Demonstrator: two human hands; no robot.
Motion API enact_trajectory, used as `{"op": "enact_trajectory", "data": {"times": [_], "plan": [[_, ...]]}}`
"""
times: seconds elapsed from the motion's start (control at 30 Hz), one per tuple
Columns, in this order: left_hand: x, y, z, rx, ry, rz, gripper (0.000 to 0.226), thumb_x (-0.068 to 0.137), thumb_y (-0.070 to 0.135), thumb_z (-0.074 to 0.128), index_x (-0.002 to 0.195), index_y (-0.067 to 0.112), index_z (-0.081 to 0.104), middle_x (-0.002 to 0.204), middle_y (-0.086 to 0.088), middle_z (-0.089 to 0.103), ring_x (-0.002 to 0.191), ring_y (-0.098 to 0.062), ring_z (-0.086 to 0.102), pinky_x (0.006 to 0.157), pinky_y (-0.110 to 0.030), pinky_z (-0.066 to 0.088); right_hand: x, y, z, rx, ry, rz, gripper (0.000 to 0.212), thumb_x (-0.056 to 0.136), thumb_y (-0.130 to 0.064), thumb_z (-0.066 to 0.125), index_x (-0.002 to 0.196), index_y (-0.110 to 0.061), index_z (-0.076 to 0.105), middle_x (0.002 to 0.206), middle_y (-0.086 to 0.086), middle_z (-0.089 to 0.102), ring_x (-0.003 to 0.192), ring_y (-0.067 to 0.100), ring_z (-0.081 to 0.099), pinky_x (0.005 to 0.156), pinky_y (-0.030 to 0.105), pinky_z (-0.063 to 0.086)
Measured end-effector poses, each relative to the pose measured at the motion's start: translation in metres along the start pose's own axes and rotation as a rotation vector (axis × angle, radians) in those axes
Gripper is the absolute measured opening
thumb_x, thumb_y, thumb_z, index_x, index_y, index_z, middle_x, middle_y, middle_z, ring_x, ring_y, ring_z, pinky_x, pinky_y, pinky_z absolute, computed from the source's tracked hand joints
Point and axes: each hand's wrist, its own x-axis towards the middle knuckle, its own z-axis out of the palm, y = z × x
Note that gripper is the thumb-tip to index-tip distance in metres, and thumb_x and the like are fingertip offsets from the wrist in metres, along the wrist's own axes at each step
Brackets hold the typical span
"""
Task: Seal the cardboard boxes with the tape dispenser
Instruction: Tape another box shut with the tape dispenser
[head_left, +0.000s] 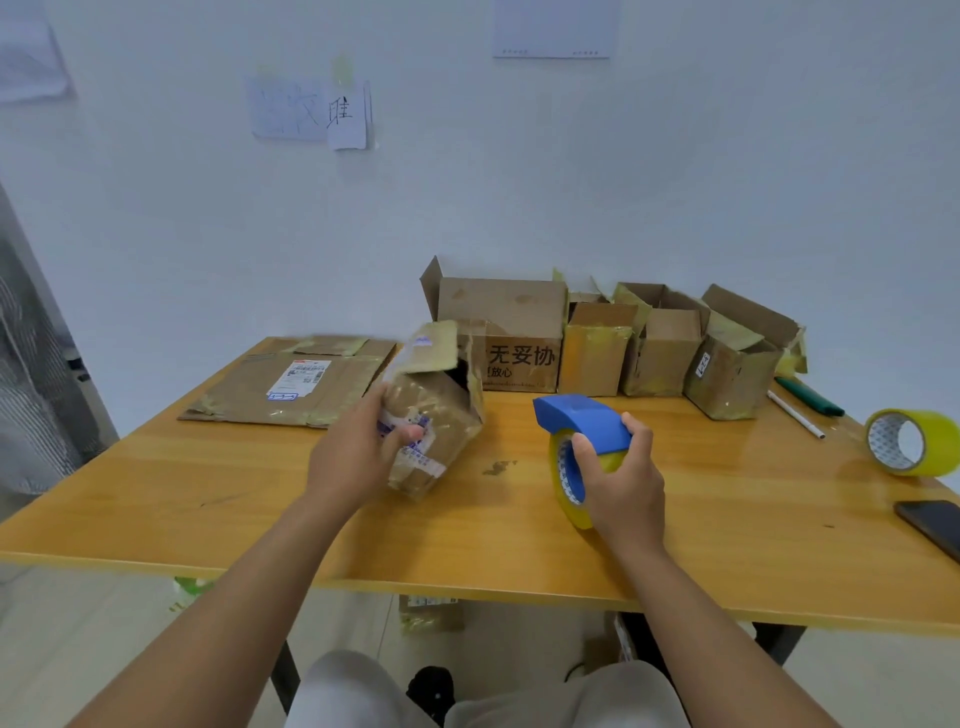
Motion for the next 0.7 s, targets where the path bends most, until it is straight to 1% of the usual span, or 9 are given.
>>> {"op": "enact_trajectory", "data": {"times": [0.07,0.13,0.2,0.3,0.4,0.47,0.53,0.6,0.7], "plan": [[-0.007,-0.008,0.003,-0.201,0.022,-0.071,0.034,0.086,0.049,0.068,0.112,0.033,0.052,0.089,0.019,0.062,0.076,-0.003,0.06,0.054,-0.025,0.038,0.0,0.0,0.0,0.002,0.002,0.003,0.068,0.089,-0.06,0.059,0.143,-0.025,0.035,0.111,-0.002,0.057,0.095,0.021,0.059,0.069,0.035,0.05],[-0.016,-0.017,0.008,-0.283,0.003,-0.134,0.041,0.087,0.049,0.068,0.118,0.03,0.05,0.092,0.021,0.062,0.081,0.0,0.061,0.057,-0.022,0.04,0.0,0.0,0.0,0.002,0.003,0.003,0.069,0.089,-0.06,0.058,0.144,-0.024,0.036,0.112,-0.001,0.057,0.096,0.021,0.059,0.068,0.033,0.048],[-0.023,-0.027,0.012,-0.333,-0.013,-0.192,0.058,0.089,0.049,0.066,0.135,0.024,0.043,0.103,0.022,0.06,0.093,-0.004,0.062,0.064,-0.021,0.044,0.0,-0.001,0.0,0.004,0.005,-0.001,0.068,0.09,-0.058,0.059,0.144,-0.024,0.036,0.112,-0.001,0.057,0.096,0.021,0.058,0.068,0.032,0.046],[-0.029,-0.037,0.016,-0.388,-0.012,-0.255,0.082,0.088,0.055,0.061,0.152,0.026,0.019,0.134,0.003,0.056,0.115,-0.018,0.059,0.08,-0.031,0.05,0.0,-0.001,0.0,0.004,0.006,0.004,0.067,0.091,-0.057,0.06,0.144,-0.023,0.036,0.112,-0.002,0.055,0.097,0.02,0.057,0.07,0.034,0.047],[-0.037,-0.031,0.017,-0.317,0.126,-0.171,0.095,0.087,0.05,0.066,0.155,0.036,0.001,0.162,-0.002,0.023,0.142,-0.021,0.036,0.1,-0.042,0.047,0.0,0.0,0.0,0.009,0.008,-0.001,0.067,0.091,-0.057,0.06,0.144,-0.023,0.036,0.11,-0.005,0.052,0.095,0.019,0.055,0.068,0.032,0.043],[-0.038,-0.021,0.017,-0.14,0.266,0.033,0.098,0.084,0.047,0.071,0.156,0.038,0.005,0.164,-0.004,0.011,0.149,-0.02,0.019,0.102,-0.04,0.042,0.0,0.0,0.0,0.015,0.009,-0.009,0.067,0.091,-0.056,0.06,0.144,-0.022,0.036,0.109,-0.005,0.051,0.094,0.018,0.054,0.067,0.032,0.043],[-0.031,-0.01,0.016,0.051,0.324,0.212,0.098,0.079,0.054,0.074,0.156,0.038,0.015,0.164,-0.01,0.011,0.15,-0.03,0.013,0.11,-0.046,0.033,-0.001,0.0,0.0,0.013,0.01,-0.014,0.067,0.091,-0.057,0.06,0.144,-0.022,0.036,0.109,-0.006,0.05,0.095,0.018,0.054,0.068,0.033,0.045],[-0.018,0.004,0.015,0.213,0.287,0.248,0.092,0.076,0.066,0.069,0.153,0.036,0.027,0.161,-0.015,0.017,0.148,-0.04,0.016,0.115,-0.053,0.025,-0.001,0.0,0.0,0.008,0.007,-0.011,0.067,0.091,-0.058,0.059,0.144,-0.023,0.035,0.109,-0.006,0.05,0.095,0.018,0.054,0.067,0.033,0.046],[-0.005,0.016,0.016,0.396,0.16,0.215,0.074,0.079,0.07,0.061,0.141,0.031,0.05,0.152,-0.012,0.038,0.141,-0.038,0.03,0.111,-0.058,0.031,0.0,0.0,0.0,0.012,0.003,-0.011,0.067,0.091,-0.058,0.059,0.144,-0.025,0.035,0.109,-0.006,0.05,0.094,0.018,0.054,0.062,0.029,0.041]]}}
